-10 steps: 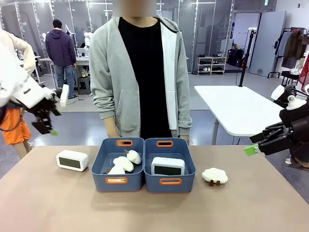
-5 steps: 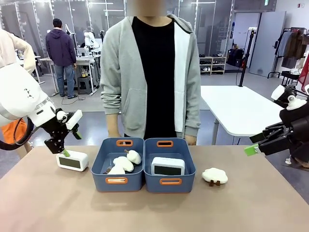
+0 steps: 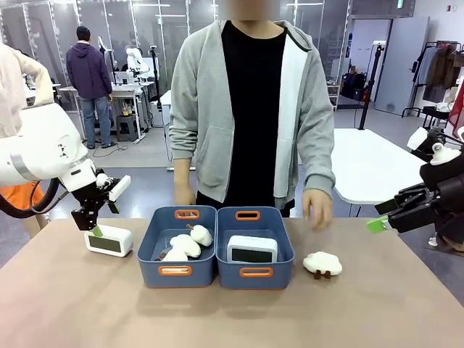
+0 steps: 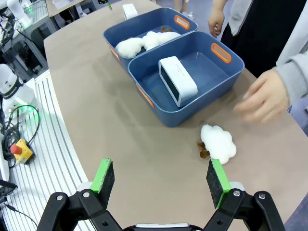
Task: Sort the digital clocks into the basket.
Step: Pick up the Digital clock from the table and place it into the empty Plastic storage basket.
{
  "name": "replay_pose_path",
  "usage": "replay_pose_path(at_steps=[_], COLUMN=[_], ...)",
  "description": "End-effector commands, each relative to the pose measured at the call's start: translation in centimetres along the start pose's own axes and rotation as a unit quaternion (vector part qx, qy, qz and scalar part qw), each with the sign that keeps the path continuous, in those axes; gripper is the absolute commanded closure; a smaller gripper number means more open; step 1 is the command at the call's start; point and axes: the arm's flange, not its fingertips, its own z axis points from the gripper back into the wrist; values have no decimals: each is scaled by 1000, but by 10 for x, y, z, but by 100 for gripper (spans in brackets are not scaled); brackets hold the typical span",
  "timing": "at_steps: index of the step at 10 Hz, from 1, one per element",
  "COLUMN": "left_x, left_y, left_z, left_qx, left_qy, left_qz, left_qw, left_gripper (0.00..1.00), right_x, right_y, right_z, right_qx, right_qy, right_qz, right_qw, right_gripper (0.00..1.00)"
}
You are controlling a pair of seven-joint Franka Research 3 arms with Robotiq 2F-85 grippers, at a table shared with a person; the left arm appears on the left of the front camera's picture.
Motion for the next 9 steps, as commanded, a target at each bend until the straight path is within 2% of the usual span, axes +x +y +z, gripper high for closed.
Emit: replay_pose_path(at_steps=[1, 4, 7, 8, 9], left_x=[-11, -10, -9, -8, -6], left_y=[20, 48, 52, 53, 51], left_z=[-13, -34, -59, -74, -82], left_qx=[-12, -36, -84, -96, -104], left_qy=[31, 49, 69, 79, 82], left_qz=[24, 24, 23, 20, 33], left_qw=[999, 998, 994, 992, 991], left_gripper=[0, 0, 0, 6, 57], right_x=[0, 0, 0, 0, 0], right_y=[0, 0, 0, 0, 0], right_z=[-1, -1, -1, -1, -1], right_qx=[-1, -1, -1, -1, -1], right_qy=[1, 1, 1, 1, 1], right_qz=[1, 1, 1, 1, 1], right_qw=[1000, 1000, 1000, 1000, 1000], right_gripper=[3, 3, 3, 3, 3])
